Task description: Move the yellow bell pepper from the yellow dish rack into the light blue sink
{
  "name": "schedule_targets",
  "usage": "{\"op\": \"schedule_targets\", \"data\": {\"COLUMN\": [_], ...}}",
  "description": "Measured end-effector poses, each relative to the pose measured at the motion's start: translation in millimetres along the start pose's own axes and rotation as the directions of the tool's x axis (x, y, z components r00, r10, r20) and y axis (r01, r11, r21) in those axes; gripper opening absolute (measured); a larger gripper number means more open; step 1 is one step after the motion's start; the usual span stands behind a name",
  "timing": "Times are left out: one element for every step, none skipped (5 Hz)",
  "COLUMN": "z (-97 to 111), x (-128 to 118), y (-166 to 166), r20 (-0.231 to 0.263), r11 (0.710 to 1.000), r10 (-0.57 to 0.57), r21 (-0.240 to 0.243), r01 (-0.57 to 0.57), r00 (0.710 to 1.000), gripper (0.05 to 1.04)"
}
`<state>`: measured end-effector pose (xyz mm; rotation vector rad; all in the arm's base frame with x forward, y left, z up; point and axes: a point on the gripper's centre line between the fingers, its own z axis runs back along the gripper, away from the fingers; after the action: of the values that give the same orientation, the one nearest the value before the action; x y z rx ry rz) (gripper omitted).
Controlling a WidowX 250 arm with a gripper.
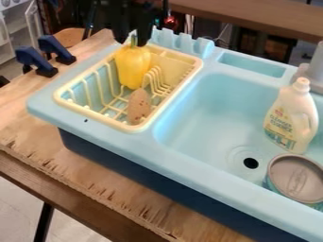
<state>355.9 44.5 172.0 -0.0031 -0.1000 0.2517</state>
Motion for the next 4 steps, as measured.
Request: {"op": "schedule_targets", "data": {"z": [-4, -7, -4, 25], "x": [-3, -4, -9, -16], "y": [0, 1, -1, -8], "r20": [-0.017, -0.022, -0.035, 0.008], "r11": [1.000, 1.000, 0.999, 0.998], "r10": [0.009, 0.019, 0.039, 0.037], "r21": [-0.002, -0.010, -0.008, 0.051], "r01": [-0.009, -0.020, -0.039, -0.037], "r00": [1.000, 1.000, 0.999, 0.999], "gripper": [0.274, 0.158, 0.124, 0.120]}}
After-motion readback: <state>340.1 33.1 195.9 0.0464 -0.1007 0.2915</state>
